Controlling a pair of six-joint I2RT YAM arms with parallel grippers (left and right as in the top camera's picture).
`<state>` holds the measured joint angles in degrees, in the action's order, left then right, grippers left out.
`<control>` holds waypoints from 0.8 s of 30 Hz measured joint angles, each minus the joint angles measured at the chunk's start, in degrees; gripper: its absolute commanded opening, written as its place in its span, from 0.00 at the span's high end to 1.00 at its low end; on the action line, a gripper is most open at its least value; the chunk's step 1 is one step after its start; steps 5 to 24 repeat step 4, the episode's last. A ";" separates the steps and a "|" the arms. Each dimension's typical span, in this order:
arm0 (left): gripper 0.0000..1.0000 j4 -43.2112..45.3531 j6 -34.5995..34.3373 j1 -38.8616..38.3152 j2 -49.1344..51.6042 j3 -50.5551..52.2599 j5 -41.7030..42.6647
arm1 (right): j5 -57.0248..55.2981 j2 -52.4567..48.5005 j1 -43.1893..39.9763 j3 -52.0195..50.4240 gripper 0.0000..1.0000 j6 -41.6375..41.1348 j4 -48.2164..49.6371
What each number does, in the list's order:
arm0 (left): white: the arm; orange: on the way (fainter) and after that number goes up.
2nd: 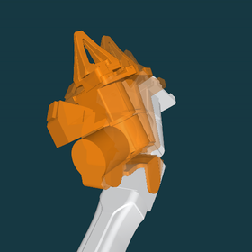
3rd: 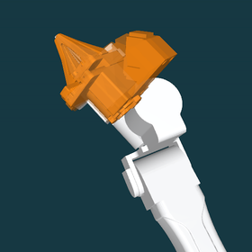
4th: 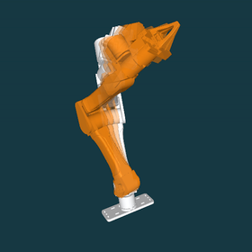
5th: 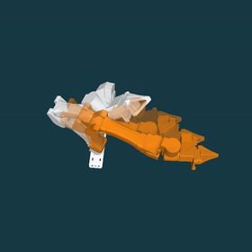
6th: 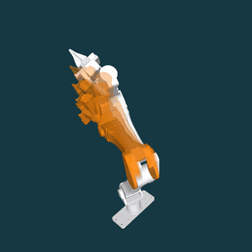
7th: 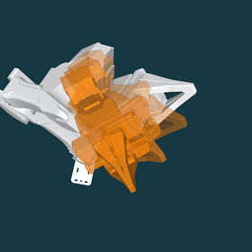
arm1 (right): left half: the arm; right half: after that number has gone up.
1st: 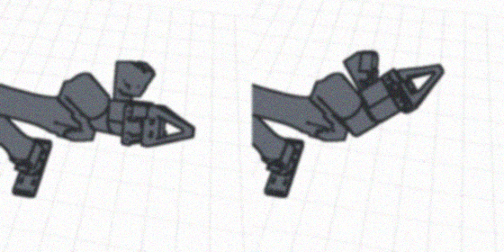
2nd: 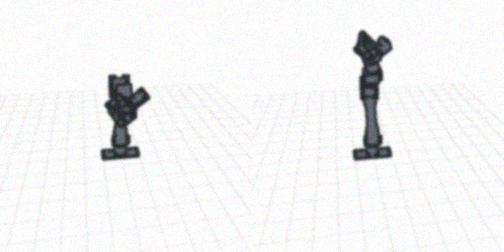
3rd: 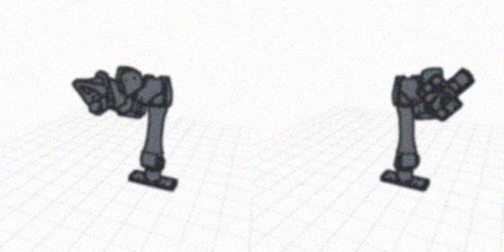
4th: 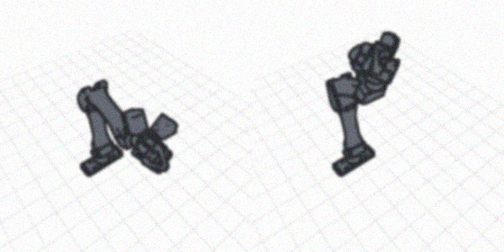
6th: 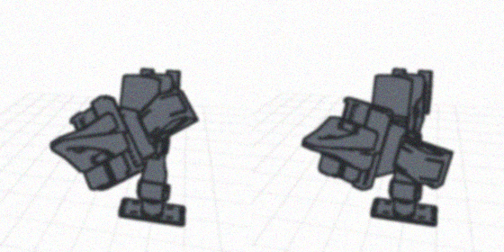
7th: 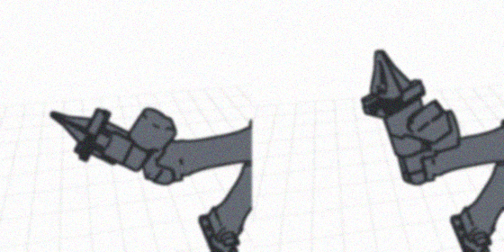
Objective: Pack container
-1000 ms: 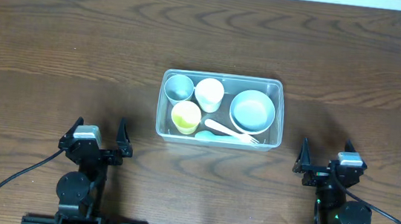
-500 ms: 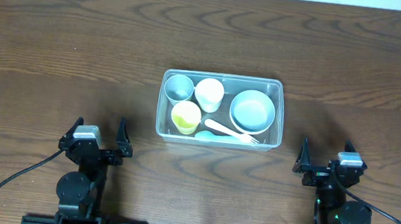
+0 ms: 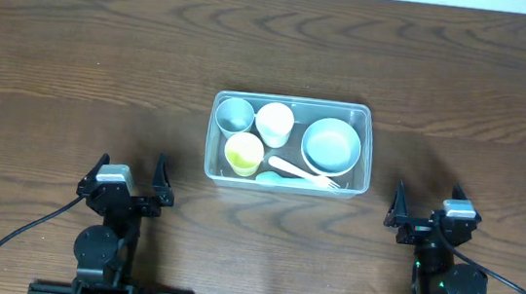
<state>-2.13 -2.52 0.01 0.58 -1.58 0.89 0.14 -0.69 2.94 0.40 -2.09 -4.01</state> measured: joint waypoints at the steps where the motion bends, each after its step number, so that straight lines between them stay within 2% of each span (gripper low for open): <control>1: 0.02 0.00 0.00 -0.02 0.00 0.00 0.00 | 0.00 0.00 0.00 0.00 0.01 0.00 0.00; 24: 0.02 0.00 0.00 -0.02 0.00 0.00 0.00 | 0.00 0.00 0.00 0.00 0.01 0.02 0.00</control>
